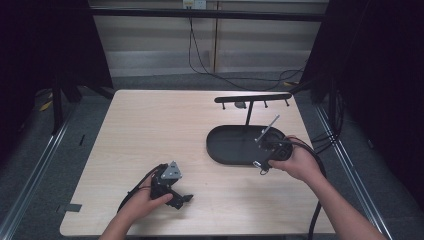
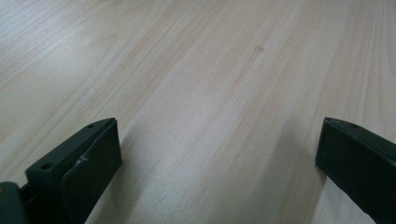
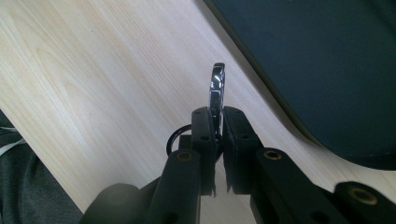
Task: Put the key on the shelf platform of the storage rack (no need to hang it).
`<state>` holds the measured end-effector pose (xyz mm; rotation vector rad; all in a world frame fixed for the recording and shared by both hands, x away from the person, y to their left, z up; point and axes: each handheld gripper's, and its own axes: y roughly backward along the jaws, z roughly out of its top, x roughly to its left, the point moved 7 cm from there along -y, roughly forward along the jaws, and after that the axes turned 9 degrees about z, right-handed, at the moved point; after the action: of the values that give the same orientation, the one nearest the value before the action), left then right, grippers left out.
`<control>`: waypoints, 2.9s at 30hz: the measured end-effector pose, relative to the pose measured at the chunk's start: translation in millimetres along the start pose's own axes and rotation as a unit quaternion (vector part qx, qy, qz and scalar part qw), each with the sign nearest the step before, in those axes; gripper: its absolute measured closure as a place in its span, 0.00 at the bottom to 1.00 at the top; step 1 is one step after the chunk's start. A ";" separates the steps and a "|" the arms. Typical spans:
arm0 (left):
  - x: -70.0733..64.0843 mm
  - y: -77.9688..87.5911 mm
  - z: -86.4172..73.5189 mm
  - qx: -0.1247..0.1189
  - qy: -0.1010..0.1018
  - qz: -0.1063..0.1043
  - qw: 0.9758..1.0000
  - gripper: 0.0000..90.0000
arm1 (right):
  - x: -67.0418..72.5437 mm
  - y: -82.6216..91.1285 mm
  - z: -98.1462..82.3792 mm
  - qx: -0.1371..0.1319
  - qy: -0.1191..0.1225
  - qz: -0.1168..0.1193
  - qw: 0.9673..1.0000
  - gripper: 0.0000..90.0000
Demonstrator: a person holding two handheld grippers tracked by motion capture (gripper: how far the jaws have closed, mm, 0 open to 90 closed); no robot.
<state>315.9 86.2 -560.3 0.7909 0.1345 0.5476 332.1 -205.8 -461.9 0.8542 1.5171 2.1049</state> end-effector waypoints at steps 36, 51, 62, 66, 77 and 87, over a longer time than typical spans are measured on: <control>0.0 -0.3 0.3 -0.002 0.001 0.001 1.000 0.00 | -10.7 23.6 18.4 -0.008 -0.009 -0.014 1.000 0.93; 0.0 -0.2 0.3 -0.002 0.001 0.001 1.000 0.00 | -20.3 30.8 28.0 -0.012 -0.020 -0.022 0.999 0.93; 0.0 -0.3 0.4 -0.002 0.001 0.001 1.000 0.00 | -31.8 29.0 38.0 -0.013 -0.030 -0.030 0.999 0.93; 0.0 -0.2 0.3 -0.002 0.001 0.001 1.000 0.00 | -34.5 26.6 41.4 -0.010 -0.032 -0.033 0.999 0.93; 0.0 -0.2 0.3 -0.002 0.001 0.001 1.000 0.00 | -44.5 19.1 50.3 -0.007 -0.044 -0.047 0.998 0.93; 0.0 -0.2 0.3 -0.002 0.001 0.001 1.000 0.00 | -53.6 14.5 54.2 -0.013 -0.058 -0.052 0.997 0.93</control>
<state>316.0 85.8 -560.2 0.7860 0.1351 0.5505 408.6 -207.1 -449.1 0.8547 1.4400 1.9612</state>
